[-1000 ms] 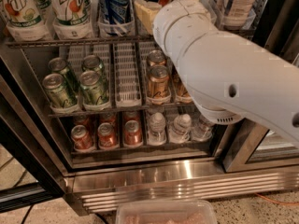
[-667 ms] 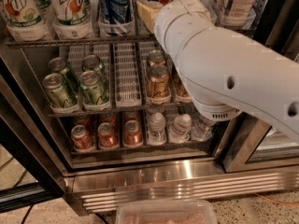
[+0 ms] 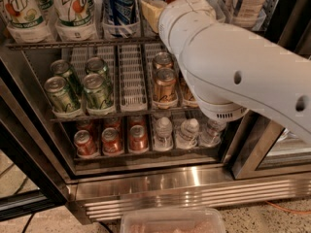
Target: Pick pepsi can from top shelf of fridge
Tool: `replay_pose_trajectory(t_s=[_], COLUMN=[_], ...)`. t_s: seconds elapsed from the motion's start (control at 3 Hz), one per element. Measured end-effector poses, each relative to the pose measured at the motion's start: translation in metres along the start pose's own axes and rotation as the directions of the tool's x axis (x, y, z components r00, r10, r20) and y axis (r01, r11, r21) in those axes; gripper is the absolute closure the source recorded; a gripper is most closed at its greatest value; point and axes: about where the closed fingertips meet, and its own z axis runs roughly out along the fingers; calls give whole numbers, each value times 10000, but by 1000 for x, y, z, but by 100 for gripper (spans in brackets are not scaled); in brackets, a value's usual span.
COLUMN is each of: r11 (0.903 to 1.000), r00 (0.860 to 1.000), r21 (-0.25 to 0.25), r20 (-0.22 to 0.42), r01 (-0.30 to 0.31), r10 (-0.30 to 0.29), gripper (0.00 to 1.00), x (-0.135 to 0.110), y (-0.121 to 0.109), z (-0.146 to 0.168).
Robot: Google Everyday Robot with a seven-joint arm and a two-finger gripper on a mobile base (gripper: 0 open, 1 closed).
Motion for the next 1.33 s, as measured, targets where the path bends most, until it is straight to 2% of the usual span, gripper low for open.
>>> replay_pose_trajectory(t_s=[0.33, 1.0, 1.33], r11=[9998, 9998, 9998], r00=[9999, 9999, 9999], r21=[-162, -162, -163], r20=[-122, -121, -122], r01=[-78, -78, -78], r10=[76, 76, 76], gripper=[55, 99, 100], x=[1, 1, 1], y=[2, 2, 2], z=[3, 3, 3])
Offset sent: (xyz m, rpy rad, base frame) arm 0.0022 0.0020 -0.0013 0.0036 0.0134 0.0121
